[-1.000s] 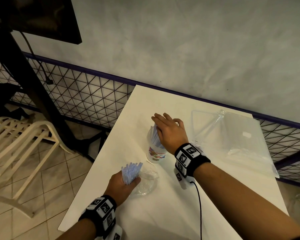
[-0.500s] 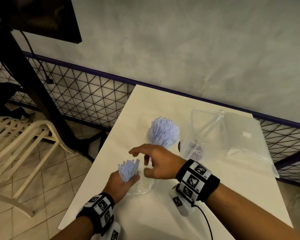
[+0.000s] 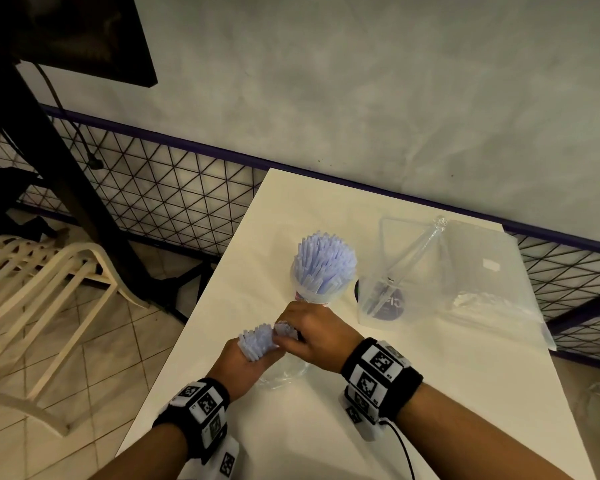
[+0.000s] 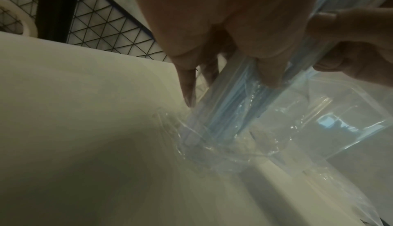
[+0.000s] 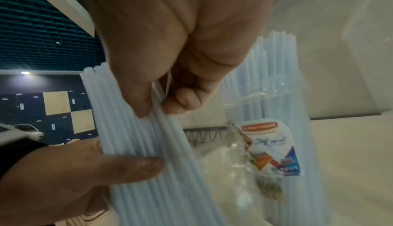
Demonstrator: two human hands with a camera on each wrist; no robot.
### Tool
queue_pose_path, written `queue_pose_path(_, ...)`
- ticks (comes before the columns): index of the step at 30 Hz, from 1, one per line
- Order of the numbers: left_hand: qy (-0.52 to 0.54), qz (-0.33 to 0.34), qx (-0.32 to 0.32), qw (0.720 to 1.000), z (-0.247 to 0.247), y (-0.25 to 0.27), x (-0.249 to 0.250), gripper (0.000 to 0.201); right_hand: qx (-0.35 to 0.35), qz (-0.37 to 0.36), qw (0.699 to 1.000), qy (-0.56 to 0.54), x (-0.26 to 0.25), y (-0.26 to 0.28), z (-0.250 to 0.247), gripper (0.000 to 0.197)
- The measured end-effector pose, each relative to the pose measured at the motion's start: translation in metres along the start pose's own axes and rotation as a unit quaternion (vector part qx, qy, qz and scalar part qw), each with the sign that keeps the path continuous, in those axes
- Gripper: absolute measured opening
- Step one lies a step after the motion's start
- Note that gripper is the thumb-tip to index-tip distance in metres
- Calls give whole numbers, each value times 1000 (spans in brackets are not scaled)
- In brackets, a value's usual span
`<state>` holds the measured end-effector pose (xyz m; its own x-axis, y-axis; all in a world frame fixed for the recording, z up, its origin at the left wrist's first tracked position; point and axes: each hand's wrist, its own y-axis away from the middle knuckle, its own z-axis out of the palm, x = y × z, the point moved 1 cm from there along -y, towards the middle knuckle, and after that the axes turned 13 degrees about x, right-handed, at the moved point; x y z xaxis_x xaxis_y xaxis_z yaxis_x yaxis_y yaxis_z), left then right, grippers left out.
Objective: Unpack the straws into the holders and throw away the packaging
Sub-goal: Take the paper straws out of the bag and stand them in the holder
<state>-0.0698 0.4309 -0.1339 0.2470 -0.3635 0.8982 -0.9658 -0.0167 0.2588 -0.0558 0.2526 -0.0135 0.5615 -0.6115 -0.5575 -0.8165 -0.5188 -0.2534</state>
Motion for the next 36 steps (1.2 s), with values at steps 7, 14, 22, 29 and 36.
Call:
queue_pose_path(7, 1, 30, 28, 999, 0, 16, 17, 47, 54, 61, 996, -29, 15, 9, 4, 33)
queue_pose_path(14, 66, 10, 35, 997, 1, 14, 13, 46, 26, 93, 995, 0, 13, 4, -12, 33)
queue_pose_path(22, 69, 0, 41, 997, 3, 17, 16, 11, 154, 102, 982, -30, -24, -33, -123, 17)
queue_pose_path(29, 45, 20, 52, 997, 4, 15, 13, 54, 208, 139, 968, 24, -1, -56, -146, 11)
queue_pose_path(36, 56, 15, 55, 997, 3, 15, 11, 57, 122, 179, 975, 43, 27, -57, -105, 25)
